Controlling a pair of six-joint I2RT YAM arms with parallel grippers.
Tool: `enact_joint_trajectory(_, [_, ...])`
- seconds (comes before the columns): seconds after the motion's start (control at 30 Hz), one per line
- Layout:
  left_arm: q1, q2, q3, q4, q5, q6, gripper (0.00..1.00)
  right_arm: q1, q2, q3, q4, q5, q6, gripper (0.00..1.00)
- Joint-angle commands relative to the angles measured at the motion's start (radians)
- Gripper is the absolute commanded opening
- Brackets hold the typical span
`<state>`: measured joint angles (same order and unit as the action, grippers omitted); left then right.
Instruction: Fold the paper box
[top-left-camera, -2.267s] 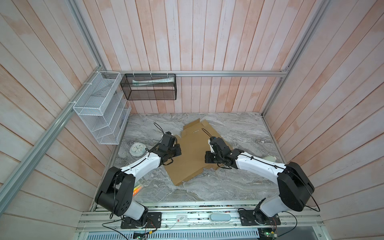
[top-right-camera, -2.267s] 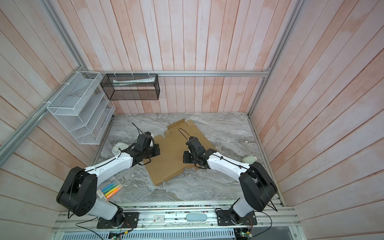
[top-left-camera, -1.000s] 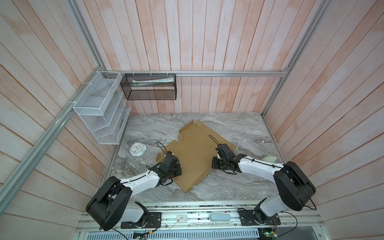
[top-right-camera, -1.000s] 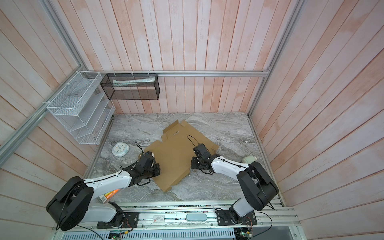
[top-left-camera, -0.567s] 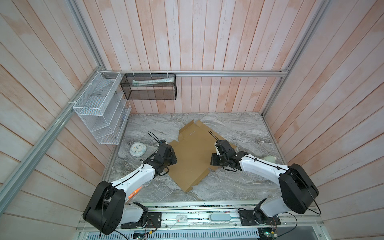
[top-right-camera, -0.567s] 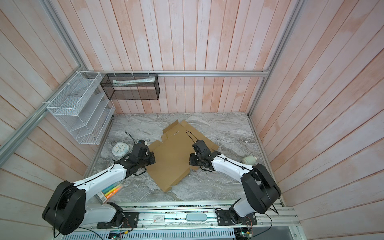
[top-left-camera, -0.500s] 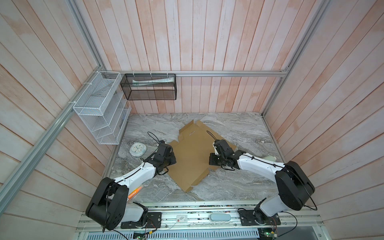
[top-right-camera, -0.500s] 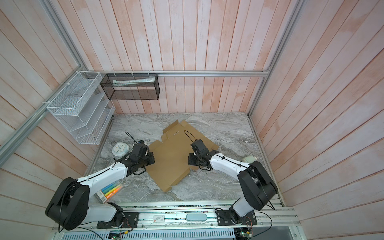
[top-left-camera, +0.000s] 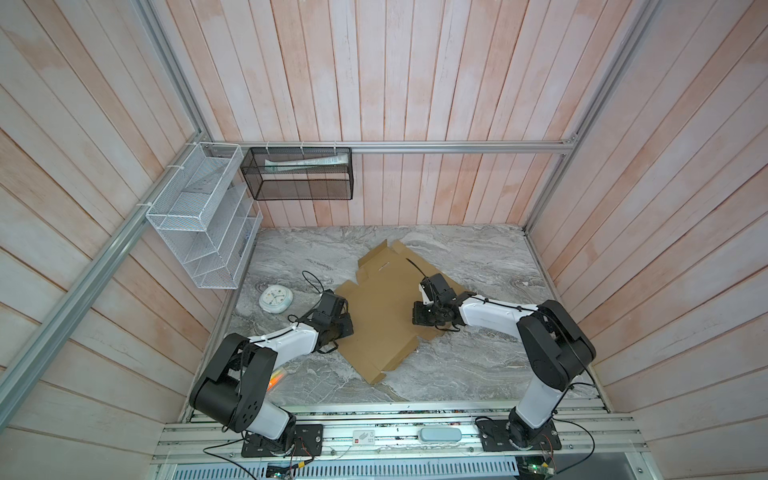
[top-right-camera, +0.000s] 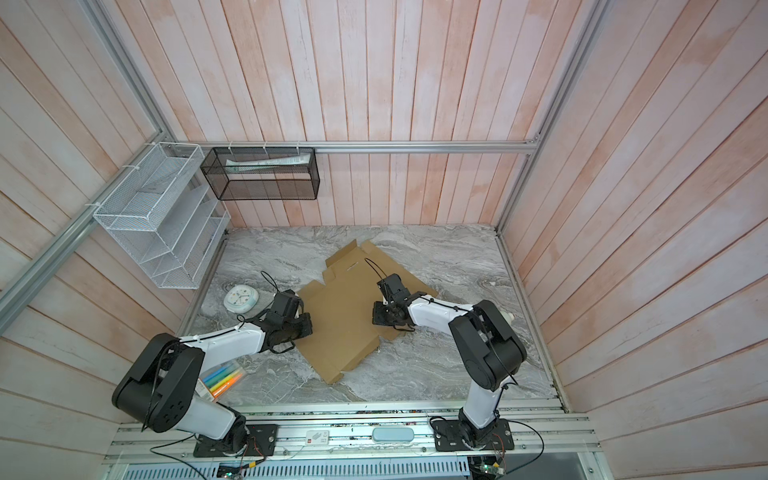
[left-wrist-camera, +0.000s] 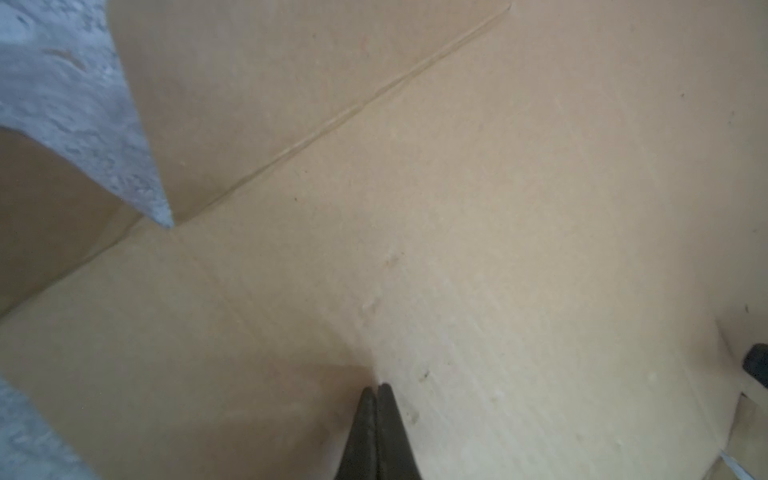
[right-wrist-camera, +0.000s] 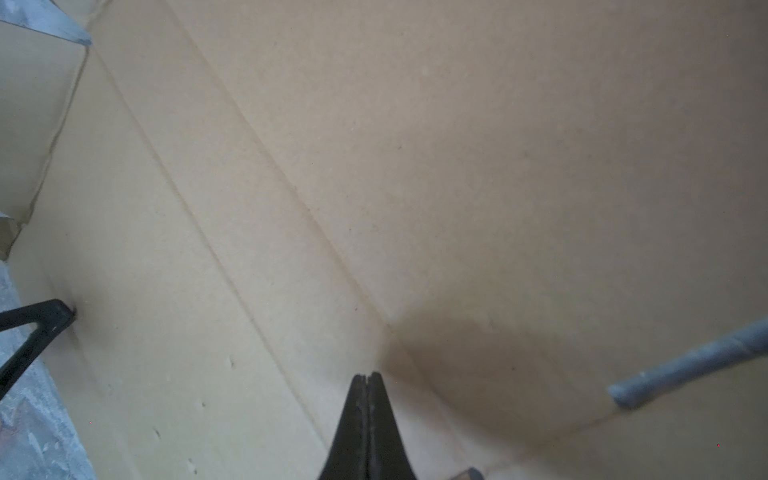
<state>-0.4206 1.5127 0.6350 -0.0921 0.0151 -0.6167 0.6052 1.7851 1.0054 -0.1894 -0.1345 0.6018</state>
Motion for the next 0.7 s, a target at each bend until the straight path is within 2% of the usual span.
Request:
enact_joint_trajectory(0.0, [-0.004, 0.007, -0.035, 0.038, 0.043, -0.029, 0.00, -0.027, 0.043, 0.034, 0.012, -0.026, -0.032, 0.00])
enact_joint_trajectory(0.13, [-0.053, 0.006, -0.061, 0.052, 0.046, -0.062, 0.00, -0.065, 0.089, 0.048, 0.020, -0.040, -0.054, 0.00])
enact_joint_trajectory(0.47, [-0.259, 0.050, -0.091, 0.113, 0.018, -0.222, 0.00, -0.155, 0.200, 0.168, -0.013, -0.054, -0.149, 0.00])
enact_joint_trajectory(0.67, [-0.268, 0.016, -0.004, 0.024, -0.023, -0.200, 0.00, -0.160, 0.181, 0.237, -0.030, -0.066, -0.205, 0.02])
